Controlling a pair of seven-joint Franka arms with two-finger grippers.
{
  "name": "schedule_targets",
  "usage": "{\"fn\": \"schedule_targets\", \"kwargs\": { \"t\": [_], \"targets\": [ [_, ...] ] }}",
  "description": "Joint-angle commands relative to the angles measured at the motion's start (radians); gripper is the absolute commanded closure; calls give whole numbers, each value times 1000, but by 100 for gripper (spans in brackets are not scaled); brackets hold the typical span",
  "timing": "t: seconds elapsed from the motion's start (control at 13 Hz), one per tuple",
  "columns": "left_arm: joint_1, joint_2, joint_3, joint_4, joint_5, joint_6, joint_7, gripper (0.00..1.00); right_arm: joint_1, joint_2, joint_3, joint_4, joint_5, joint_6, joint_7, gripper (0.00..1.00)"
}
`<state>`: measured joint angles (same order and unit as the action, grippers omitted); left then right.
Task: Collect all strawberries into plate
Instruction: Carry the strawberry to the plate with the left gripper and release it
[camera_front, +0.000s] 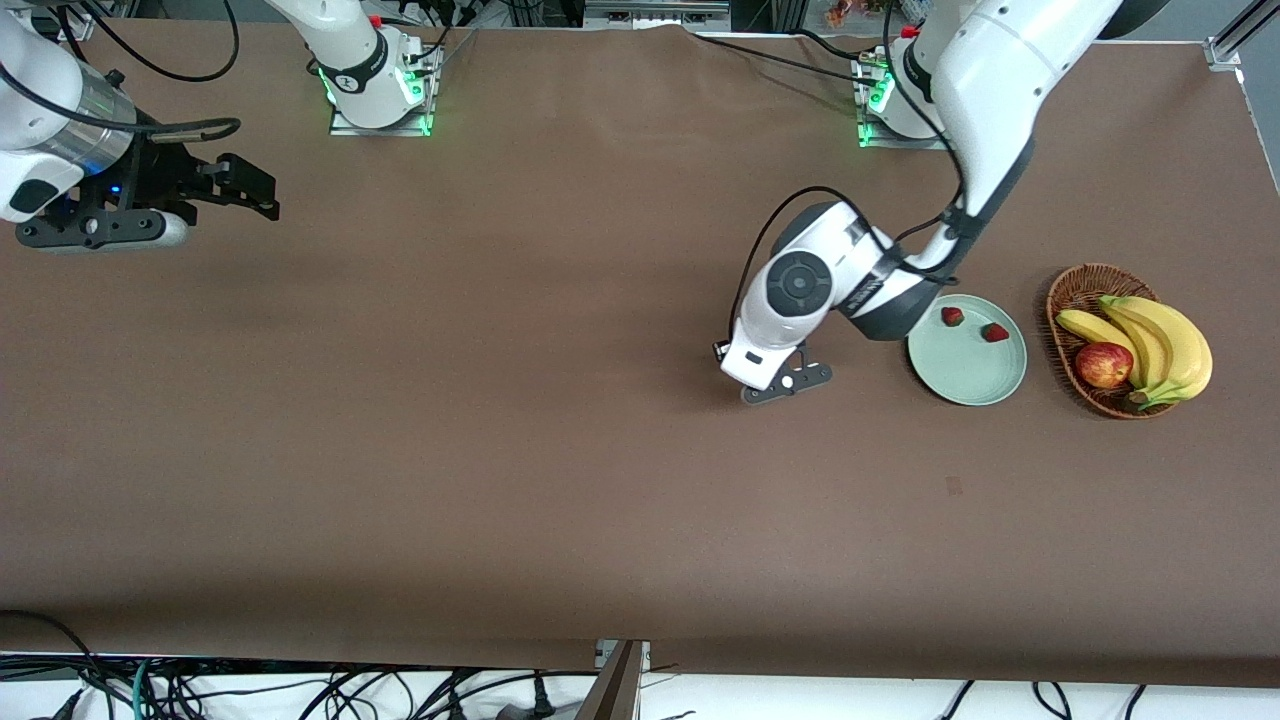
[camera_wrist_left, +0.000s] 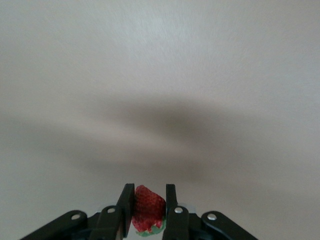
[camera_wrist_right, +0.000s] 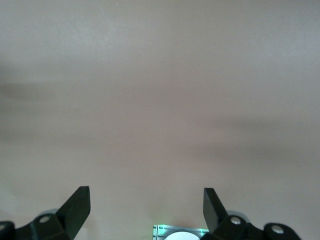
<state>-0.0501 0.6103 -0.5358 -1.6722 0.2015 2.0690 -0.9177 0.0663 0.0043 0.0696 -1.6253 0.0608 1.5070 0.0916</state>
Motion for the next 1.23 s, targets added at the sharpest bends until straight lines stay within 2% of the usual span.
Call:
{"fn": "schedule_targets", "kwargs": {
  "t": [0.0, 0.08, 0.31, 0.46, 0.54, 0.69, 0.85, 1.16],
  "targets": [
    [22, -134, 110, -38, -153, -107, 263, 92, 30, 46, -32, 59, -13, -14, 5, 0],
    [22, -177, 167, -69, -195, -136, 374, 92, 49, 45, -52, 53, -13, -30, 7, 0],
    [22, -320, 360, -237, -255, -144, 723, 92, 52, 45, -53, 53, -16, -30, 5, 0],
    [21, -362, 486, -311, -263, -133, 935, 92, 50, 46, -53, 53, -19, -27, 2, 0],
    [21, -362, 519, -339, -263, -107, 998, 92, 50, 48, -53, 53, -30, -24, -1, 0],
    [21, -369, 566, -459, -263, 68, 1074, 92, 52, 48, -51, 56, -55, -19, -7, 0],
    [18, -357, 566, -558, -263, 256, 1068, 92, 52, 48, -48, 59, -59, -19, -10, 0],
    [3, -294, 560, -561, -263, 359, 1033, 91, 49, 49, -50, 79, -58, -31, -18, 0]
  ]
}}
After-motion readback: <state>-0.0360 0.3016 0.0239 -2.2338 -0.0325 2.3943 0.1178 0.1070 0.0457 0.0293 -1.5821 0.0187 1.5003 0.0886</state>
